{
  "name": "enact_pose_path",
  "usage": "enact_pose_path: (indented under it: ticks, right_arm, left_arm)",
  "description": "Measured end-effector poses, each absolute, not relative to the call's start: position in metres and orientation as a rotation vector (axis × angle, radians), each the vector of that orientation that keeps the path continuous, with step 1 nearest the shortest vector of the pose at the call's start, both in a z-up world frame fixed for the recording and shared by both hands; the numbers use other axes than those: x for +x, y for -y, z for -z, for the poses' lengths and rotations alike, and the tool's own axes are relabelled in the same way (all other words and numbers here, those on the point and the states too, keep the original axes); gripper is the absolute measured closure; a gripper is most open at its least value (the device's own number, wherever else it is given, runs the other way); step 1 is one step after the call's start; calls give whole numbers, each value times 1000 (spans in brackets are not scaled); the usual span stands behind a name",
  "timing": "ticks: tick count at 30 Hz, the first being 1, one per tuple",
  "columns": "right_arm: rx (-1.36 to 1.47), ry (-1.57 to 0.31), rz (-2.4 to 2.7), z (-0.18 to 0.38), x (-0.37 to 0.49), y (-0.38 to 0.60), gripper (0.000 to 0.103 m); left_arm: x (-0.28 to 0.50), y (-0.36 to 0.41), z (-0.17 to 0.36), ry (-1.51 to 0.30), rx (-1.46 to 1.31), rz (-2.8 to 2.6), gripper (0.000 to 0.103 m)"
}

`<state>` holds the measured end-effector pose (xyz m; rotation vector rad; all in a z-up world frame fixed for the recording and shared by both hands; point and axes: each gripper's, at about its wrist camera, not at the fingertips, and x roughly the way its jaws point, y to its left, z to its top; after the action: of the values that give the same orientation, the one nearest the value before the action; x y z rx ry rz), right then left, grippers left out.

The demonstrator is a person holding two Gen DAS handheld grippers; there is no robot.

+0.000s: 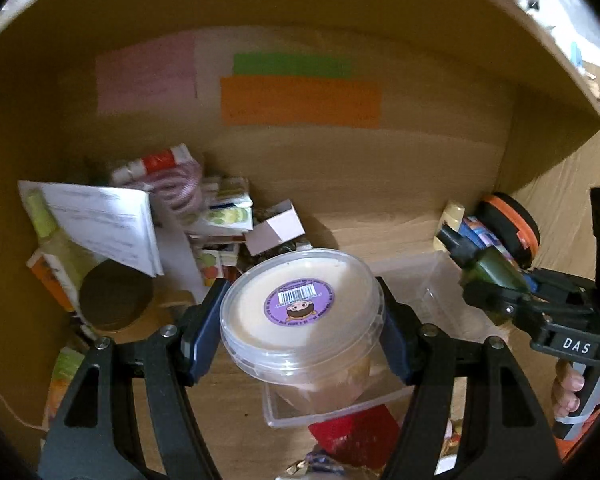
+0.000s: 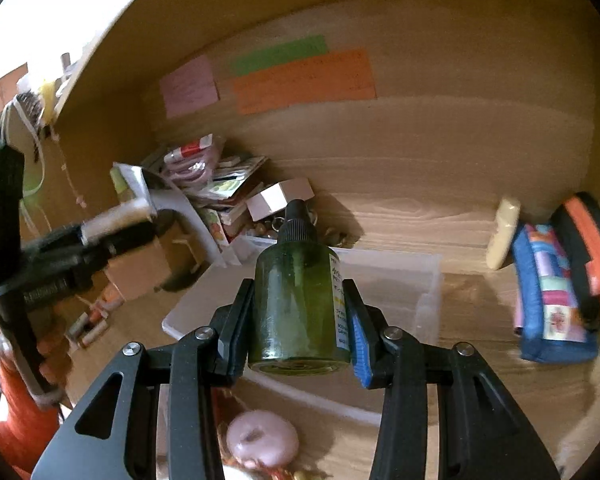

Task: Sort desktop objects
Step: 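Carry the tub and green bottle with both tools over the clear box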

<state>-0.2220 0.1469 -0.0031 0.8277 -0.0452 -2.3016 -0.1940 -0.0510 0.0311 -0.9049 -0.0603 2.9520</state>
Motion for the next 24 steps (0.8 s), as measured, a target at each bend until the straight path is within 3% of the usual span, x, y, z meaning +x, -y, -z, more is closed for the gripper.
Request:
enact_pose_path:
  ticks: [13,20,22,23,24]
  right_arm:
    - [977,-7,2283,46,-269,-132,65]
    - [1012,-139,2330,61,-270,-129,65]
    - [1015,-157,2330,64,-270,-128,65]
    - [1021,-160,2325,64,-270,-128,65]
    - [1028,-165,2325,66,-272,-128,65]
  left_arm:
    - [-247,42,16,21,-1077,-2855,35]
    - [-266,35,39,-22,-1198,-2797,36]
    - [-269,32,42,-53,-1213,-2793,46]
    - [-270,30,43,-64,-1219,-2786,60]
    - [-270,29,42,-57,-1228,-2767,61]
